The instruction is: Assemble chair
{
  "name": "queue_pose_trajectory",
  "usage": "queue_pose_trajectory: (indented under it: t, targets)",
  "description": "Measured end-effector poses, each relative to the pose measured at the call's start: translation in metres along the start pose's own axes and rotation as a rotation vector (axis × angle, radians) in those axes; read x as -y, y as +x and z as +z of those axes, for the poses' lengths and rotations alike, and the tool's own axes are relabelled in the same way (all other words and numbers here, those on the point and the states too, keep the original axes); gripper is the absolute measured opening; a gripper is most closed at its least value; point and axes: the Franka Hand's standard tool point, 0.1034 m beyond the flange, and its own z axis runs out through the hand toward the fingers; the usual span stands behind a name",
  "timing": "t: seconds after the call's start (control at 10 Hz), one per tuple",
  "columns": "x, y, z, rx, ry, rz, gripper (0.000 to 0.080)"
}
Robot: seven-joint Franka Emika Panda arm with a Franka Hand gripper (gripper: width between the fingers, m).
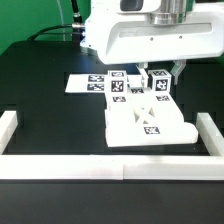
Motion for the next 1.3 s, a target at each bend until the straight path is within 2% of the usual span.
queue_pose_trajectory:
  t: [0.2, 0.6, 1.0, 1.2, 1.3]
  targets:
    - [0.0, 0.0, 0.0, 0.0, 0.0, 0.049, 0.027]
    - [0.0006, 0.0, 0.0001, 0.0, 0.001, 0.366, 0.027]
    - [0.0008, 0.0, 0.0001, 0.0, 0.002, 0.539, 0.0271]
    - [0.0007, 0.0, 0.0001, 0.0, 0.002, 0.537, 0.052]
    - [0.0007, 0.0, 0.0001, 0.0, 0.002, 0.537, 0.0608]
